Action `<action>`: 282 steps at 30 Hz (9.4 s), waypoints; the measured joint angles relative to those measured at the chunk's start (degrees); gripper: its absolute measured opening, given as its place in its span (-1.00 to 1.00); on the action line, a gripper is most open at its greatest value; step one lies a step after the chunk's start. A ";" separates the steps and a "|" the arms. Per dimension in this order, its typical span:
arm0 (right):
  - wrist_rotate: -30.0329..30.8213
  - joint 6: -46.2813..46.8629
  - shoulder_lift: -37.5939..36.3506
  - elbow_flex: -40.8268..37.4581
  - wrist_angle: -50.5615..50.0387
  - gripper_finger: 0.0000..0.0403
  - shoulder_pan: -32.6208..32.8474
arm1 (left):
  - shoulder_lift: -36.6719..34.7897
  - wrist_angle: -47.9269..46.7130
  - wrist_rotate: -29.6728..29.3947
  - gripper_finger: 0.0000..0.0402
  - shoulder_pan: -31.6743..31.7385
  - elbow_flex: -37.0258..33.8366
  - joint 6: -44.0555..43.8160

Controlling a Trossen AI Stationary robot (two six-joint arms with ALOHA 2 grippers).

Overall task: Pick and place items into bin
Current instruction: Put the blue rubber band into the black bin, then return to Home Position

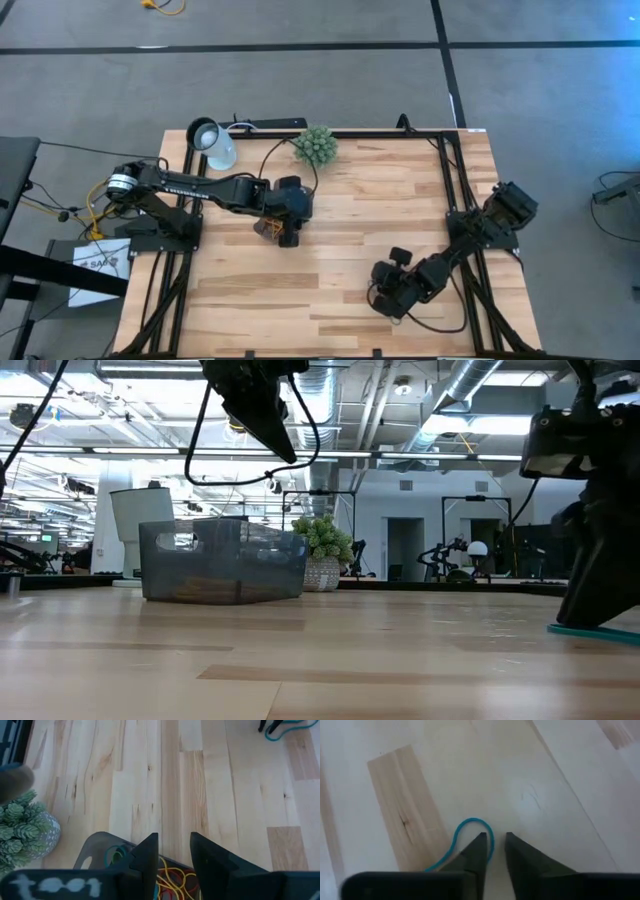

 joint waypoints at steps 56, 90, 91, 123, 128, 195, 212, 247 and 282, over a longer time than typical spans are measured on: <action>20.10 -44.12 -12.26 0.00 33.87 -1.00 -18.74 | 9.20 21.24 6.15 -0.54 1.58 -0.02 1.12; 24.34 -37.07 -13.52 0.00 22.18 -1.00 -15.96 | 8.46 10.21 20.18 -0.62 -0.97 0.13 4.84; 24.84 -36.19 -13.69 -0.02 20.96 -1.00 -15.87 | 8.46 9.87 20.04 -0.62 -1.43 0.13 4.80; 19.23 -36.68 -13.88 0.00 25.53 -1.00 -18.20 | 8.50 21.09 0.34 -0.62 -3.90 0.02 6.91; 17.49 -34.94 -13.88 0.00 23.20 -1.00 -19.78 | 8.50 21.08 0.50 -0.62 -4.28 0.00 7.38; 11.07 -14.21 -0.02 0.32 10.17 -0.49 -16.92 | -8.51 15.38 -5.40 -1.00 7.47 -17.93 0.00; 15.20 -21.65 -7.15 0.31 8.16 -0.49 -18.64 | -6.19 14.62 -5.32 -0.98 11.67 -22.03 -1.07; 14.11 -14.61 -65.87 7.14 -44.70 -0.49 -4.16 | -41.76 -42.98 -18.91 -0.56 5.71 7.84 -11.53; 17.17 -57.12 -101.99 -31.02 7.29 -0.49 14.94 | -84.10 43.77 5.54 -0.56 3.39 -66.40 2.35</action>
